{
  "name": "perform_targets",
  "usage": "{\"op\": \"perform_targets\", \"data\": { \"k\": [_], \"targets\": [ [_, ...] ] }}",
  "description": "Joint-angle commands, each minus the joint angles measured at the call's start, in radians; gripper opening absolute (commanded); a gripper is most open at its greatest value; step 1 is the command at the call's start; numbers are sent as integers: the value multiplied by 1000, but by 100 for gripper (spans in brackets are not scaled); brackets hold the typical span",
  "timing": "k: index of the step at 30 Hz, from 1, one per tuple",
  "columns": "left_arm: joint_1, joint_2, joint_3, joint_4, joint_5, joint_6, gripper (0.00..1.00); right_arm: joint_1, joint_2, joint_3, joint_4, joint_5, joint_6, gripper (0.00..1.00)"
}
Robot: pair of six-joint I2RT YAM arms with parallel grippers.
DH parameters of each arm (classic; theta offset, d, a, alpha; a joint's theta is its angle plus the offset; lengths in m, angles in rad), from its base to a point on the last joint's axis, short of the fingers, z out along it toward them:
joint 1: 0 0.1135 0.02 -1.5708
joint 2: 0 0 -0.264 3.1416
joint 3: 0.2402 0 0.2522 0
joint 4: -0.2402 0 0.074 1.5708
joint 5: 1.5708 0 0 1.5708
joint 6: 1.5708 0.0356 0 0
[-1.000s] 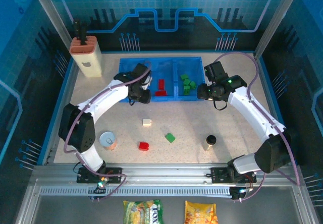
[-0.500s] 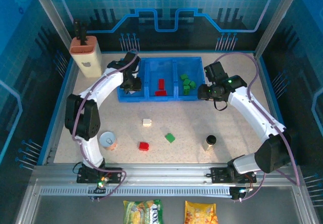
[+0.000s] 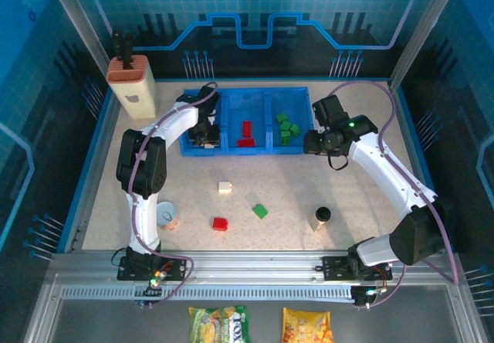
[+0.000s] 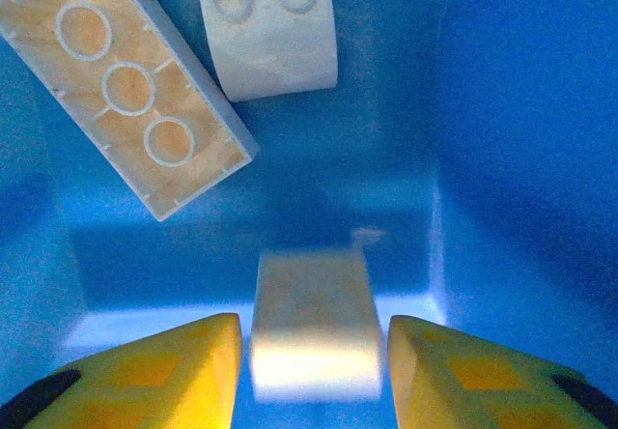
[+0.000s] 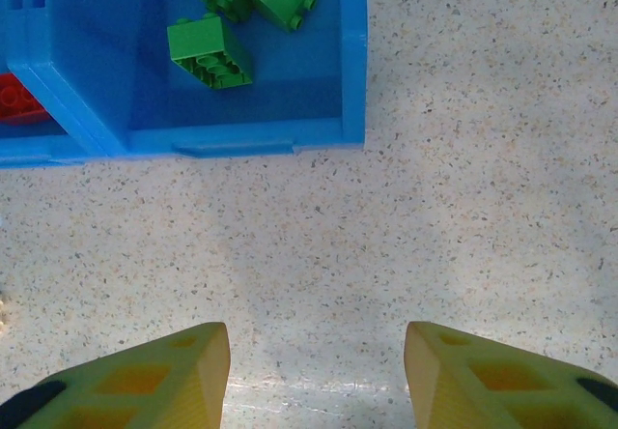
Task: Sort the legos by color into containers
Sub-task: Place the lego in the container.
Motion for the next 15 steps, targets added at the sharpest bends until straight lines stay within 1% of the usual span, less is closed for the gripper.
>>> {"op": "perform_targets", "data": {
  "k": [1,6,10,15],
  "targets": [
    [8,-12,32,-28,37,-22,46,16,-32,17,-22,13,-5,52],
    [8,-63,37,-46,30,-17,47,24,-36,20,-26,2,1,52],
    [8,-139,30,-68,37,-17,47,54,-23,28,-30,2,5,52],
    [8,-250,-30,-85,51,-14,47,104,0,34,-28,0,20,52]
  ]
}}
